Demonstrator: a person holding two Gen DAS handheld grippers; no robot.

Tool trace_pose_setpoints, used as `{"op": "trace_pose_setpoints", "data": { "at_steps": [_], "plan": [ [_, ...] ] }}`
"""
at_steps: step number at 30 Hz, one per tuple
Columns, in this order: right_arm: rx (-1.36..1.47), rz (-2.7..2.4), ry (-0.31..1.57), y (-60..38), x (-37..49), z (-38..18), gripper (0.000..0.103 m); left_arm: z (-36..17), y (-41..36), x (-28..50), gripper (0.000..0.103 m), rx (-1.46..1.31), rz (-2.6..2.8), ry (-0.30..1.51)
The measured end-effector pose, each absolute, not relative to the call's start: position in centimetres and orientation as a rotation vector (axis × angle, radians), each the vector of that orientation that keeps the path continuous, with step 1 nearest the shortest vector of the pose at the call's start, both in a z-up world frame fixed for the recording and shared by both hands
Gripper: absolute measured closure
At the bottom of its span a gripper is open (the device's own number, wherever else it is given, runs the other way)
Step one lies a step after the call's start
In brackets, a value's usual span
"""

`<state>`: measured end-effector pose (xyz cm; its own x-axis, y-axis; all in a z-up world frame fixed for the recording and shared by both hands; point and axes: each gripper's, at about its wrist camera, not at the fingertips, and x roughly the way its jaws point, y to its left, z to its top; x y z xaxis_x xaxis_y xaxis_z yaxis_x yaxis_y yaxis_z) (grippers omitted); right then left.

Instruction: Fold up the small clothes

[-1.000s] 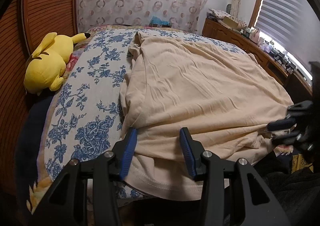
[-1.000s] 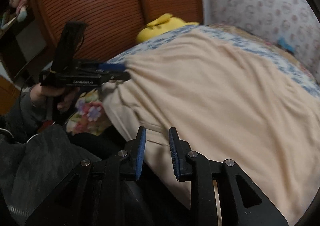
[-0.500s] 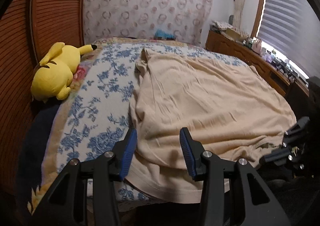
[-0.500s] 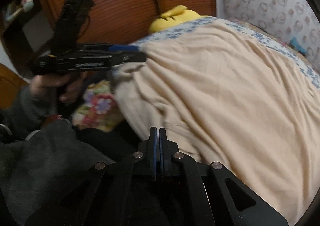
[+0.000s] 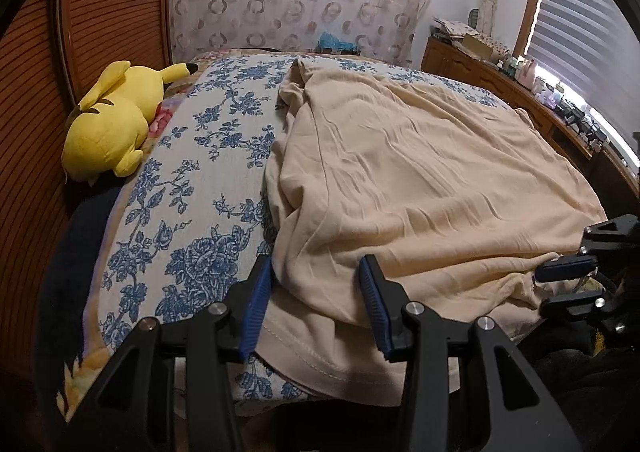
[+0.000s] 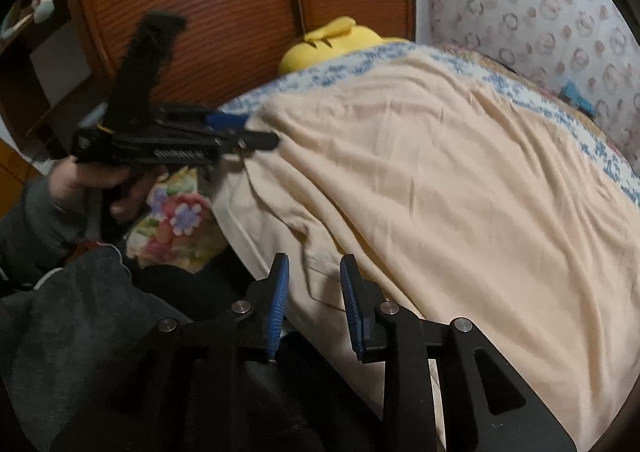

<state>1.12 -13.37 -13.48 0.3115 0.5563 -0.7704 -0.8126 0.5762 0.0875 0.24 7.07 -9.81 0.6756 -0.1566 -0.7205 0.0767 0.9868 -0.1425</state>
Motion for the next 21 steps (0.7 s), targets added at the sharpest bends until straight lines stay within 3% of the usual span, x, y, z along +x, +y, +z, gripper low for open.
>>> {"op": "trace_pose_setpoints", "data": {
  "at_steps": [4,6,9,19,21],
  "plan": [
    [-0.361,0.915,0.861,-13.0,1.4,-14.2,0.078,-9.8,7.1,0.2,0.059,-0.103,-0.132,0.814],
    [-0.376,0.906,0.857,-12.8,1.5,-14.4,0.091,-9.8,7.0,0.2,0.059,-0.103,-0.132,0.815],
    [-0.380,0.906,0.856,-12.9,1.7,-14.4,0.101,-9.8,7.0,0.2,0.059,-0.106,-0.131,0.814],
    [-0.325,1.025,0.839,-12.9,-0.8,-12.6,0.102,-9.8,7.1,0.2,0.059,-0.118,-0.117,0.800],
    [-0.330,0.999,0.827,-12.9,-0.6,-12.5,0.097,-9.8,6.8,0.1,0.059,-0.103,-0.102,0.794]
  ]
}}
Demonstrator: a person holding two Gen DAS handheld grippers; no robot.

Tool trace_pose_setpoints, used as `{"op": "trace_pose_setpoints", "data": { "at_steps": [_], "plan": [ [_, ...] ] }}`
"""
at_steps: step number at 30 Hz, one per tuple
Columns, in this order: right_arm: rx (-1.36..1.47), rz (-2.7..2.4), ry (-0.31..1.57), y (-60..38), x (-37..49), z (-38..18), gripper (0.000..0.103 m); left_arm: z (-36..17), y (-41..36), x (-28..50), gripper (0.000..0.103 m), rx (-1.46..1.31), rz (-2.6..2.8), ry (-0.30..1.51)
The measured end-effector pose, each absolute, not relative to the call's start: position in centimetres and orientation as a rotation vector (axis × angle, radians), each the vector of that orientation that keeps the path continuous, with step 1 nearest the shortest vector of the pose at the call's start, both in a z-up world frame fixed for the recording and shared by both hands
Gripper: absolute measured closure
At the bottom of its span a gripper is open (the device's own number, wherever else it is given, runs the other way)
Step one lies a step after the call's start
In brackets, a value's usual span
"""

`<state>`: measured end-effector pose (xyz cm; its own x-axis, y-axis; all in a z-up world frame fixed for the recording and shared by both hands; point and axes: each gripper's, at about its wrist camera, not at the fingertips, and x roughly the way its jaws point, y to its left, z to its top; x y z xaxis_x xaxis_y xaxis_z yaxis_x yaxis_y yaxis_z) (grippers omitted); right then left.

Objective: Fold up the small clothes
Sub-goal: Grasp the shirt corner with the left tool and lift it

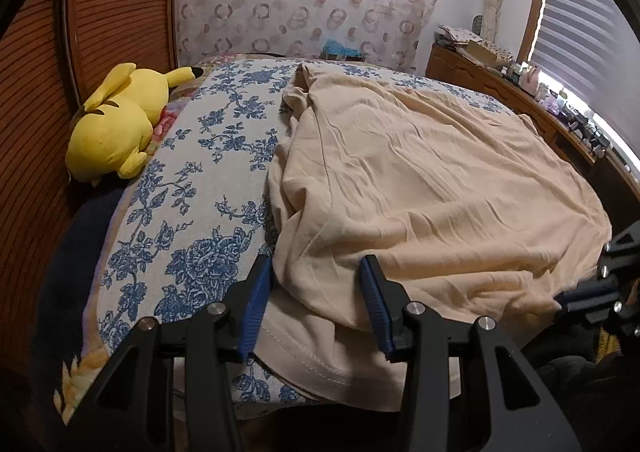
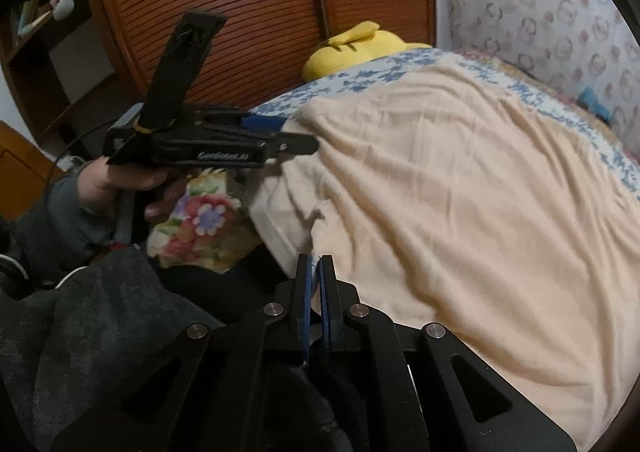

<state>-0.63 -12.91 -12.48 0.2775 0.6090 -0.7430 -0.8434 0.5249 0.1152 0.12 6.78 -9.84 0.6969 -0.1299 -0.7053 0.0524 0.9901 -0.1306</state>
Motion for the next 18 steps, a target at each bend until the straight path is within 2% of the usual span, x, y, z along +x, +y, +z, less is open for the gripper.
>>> {"op": "trace_pose_setpoints", "data": {
  "at_steps": [4,7,8,9,18],
  "plan": [
    [-0.307,0.956,0.812,-13.4,0.0,-12.1,0.089,-10.0,6.2,-0.4,0.059,-0.090,-0.089,0.782],
    [-0.276,0.931,0.801,-14.2,0.5,-11.7,0.088,-9.9,5.8,-0.5,0.079,-0.098,-0.114,0.785],
    [-0.264,0.922,0.797,-14.6,0.8,-11.5,0.088,-9.9,5.8,-0.4,0.093,-0.104,-0.121,0.787],
    [-0.246,0.911,0.790,-15.2,1.1,-11.3,0.088,-9.8,5.9,-0.3,0.099,-0.127,-0.155,0.792],
    [-0.129,0.796,0.735,-21.4,2.6,-9.5,0.088,-5.3,4.3,0.7,0.100,-0.228,-0.332,0.707]
  ]
}}
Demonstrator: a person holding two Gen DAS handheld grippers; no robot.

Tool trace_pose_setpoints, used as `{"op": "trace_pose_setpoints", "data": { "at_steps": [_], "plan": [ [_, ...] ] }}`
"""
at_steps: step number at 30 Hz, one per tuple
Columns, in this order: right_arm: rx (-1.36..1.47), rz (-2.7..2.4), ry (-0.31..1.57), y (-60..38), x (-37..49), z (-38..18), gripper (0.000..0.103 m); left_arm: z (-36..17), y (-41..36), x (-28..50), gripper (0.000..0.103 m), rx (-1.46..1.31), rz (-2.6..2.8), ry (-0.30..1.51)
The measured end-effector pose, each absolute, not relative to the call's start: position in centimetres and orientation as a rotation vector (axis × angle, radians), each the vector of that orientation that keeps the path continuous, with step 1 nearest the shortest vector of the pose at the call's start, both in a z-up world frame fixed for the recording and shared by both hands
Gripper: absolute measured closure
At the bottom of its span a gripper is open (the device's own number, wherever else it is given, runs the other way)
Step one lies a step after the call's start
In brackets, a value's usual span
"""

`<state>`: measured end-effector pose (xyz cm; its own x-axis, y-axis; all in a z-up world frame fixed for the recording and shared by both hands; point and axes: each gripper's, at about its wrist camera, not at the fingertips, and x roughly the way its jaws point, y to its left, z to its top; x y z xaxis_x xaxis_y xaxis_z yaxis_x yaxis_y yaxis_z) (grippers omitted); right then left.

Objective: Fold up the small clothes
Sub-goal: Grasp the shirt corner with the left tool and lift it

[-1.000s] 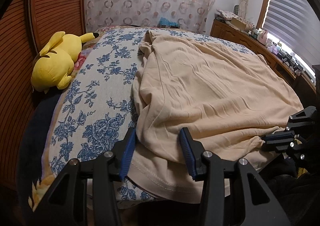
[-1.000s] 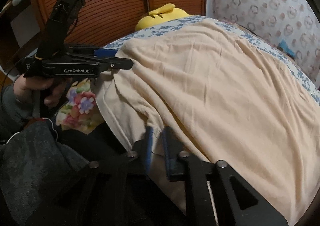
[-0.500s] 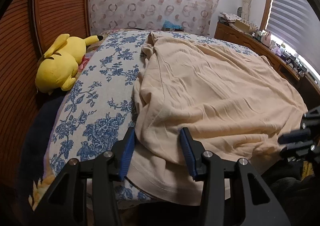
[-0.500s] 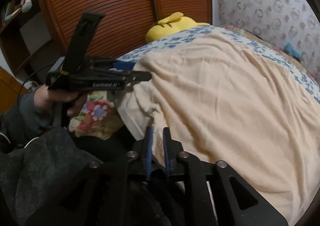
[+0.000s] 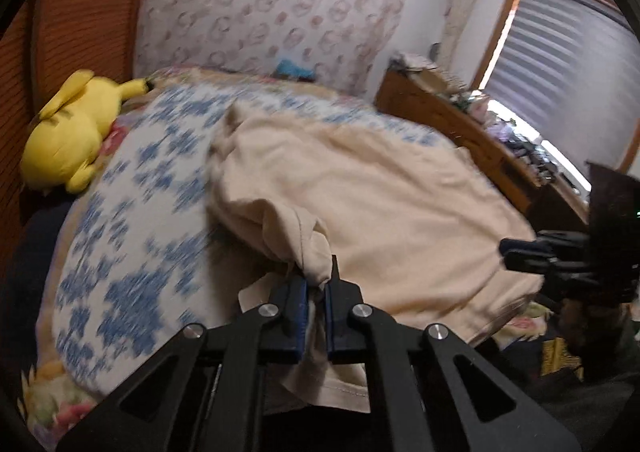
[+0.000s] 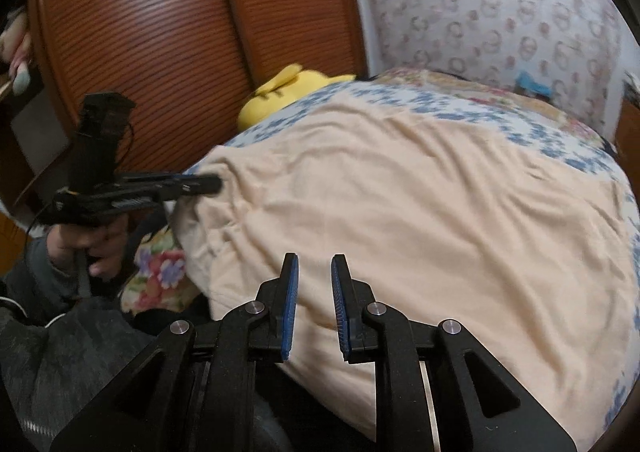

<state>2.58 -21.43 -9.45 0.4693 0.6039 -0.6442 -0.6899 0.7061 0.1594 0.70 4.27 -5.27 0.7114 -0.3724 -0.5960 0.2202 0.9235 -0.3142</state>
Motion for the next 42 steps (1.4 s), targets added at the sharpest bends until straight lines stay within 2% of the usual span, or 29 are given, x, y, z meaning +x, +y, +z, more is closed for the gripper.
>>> {"op": "trace_pose_setpoints", "data": {
  "at_steps": [7,19,27,30,35,39,41,42],
  "plan": [
    [-0.069,0.659,0.699,-27.6,2.8,-8.7,0.088,-0.7,-2.2,3.8,0.100,-0.151,-0.521,0.666],
    [-0.012,0.418,0.638,-38.5,1.6,-7.7,0.088,6.7,-18.8,8.3,0.100,0.080,-0.819,0.634],
    [0.056,0.289,0.613,-44.8,0.1,-7.4,0.088,7.4,-27.5,8.6,0.100,0.189,-0.951,0.685],
    [0.061,0.267,0.616,-45.9,0.0,-7.3,0.088,6.7,-28.1,8.8,0.090,0.216,-0.953,0.708],
    [0.056,0.263,0.622,-46.1,0.0,-7.6,0.088,6.1,-26.2,9.0,0.061,0.222,-0.908,0.690],
    [0.046,0.272,0.628,-45.6,0.5,-7.9,0.088,5.0,-23.0,9.9,0.055,0.206,-0.849,0.701],
    [0.039,0.278,0.632,-45.2,0.9,-8.0,0.088,4.2,-21.3,10.2,0.045,0.206,-0.808,0.702],
    [0.033,0.286,0.633,-44.8,1.2,-8.0,0.088,3.7,-20.4,10.2,0.044,0.207,-0.785,0.700]
  ]
}}
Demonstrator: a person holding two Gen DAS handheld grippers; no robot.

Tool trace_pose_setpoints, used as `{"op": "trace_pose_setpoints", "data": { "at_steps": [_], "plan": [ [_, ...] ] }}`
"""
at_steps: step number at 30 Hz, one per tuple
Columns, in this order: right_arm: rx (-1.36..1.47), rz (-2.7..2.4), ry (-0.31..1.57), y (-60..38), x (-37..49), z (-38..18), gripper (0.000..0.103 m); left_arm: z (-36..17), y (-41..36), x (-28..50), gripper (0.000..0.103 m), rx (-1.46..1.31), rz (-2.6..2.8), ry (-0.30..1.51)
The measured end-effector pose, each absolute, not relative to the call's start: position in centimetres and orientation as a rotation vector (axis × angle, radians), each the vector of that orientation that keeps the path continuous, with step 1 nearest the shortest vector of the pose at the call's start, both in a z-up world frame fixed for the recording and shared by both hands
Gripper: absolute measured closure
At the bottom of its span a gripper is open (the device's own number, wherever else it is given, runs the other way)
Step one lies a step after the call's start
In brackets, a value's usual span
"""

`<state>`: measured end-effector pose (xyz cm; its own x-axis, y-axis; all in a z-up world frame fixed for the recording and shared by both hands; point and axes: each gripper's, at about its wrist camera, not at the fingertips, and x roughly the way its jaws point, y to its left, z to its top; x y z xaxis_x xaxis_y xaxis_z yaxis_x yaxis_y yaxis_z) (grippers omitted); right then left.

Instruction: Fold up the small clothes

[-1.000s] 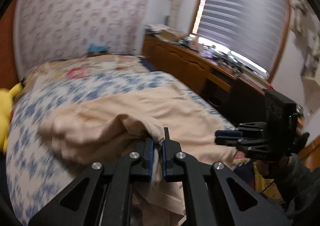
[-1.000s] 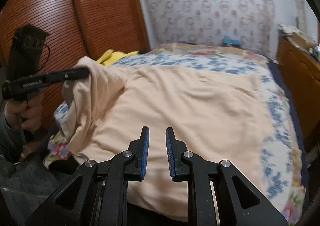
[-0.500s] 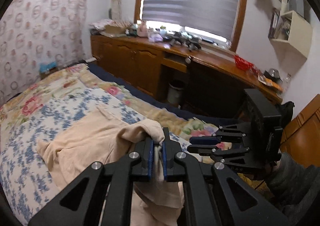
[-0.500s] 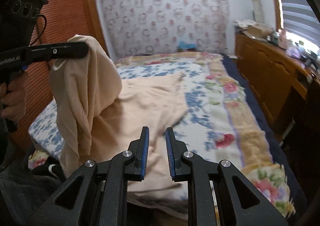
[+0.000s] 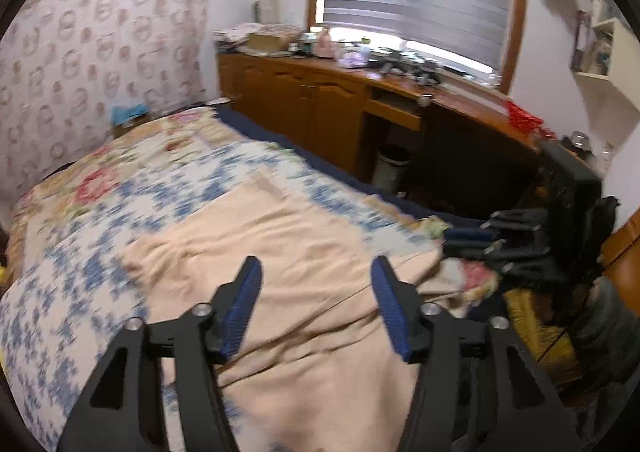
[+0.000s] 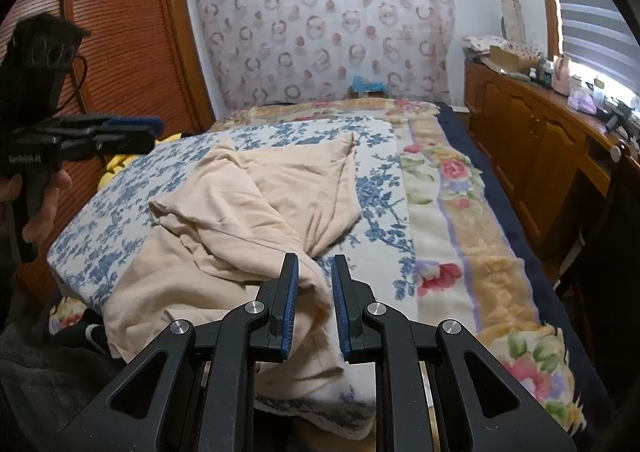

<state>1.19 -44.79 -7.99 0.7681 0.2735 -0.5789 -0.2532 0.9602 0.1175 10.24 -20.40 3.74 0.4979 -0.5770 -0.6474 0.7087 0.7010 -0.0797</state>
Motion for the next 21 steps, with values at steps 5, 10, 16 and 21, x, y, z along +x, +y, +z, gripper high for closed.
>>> {"op": "trace_pose_setpoints", "data": {
  "at_steps": [5,10,16,21],
  "plan": [
    [-0.007,0.331,0.642,-42.5,2.9,-8.1,0.082,0.7,-15.2,11.1,0.044,0.167,-0.669,0.729],
    [-0.056,0.398,0.660,-39.0,5.1,-8.4,0.072,-2.5,-10.9,12.0,0.044,0.139,-0.551,0.775],
    [-0.159,0.494,0.681,-33.8,7.4,-8.2,0.069,-4.5,-7.1,11.7,0.044,0.084,-0.474,0.785],
    [-0.220,0.585,0.711,-29.5,9.4,-8.2,0.060,-4.7,-5.5,10.8,0.044,0.065,-0.436,0.748]
  ]
}}
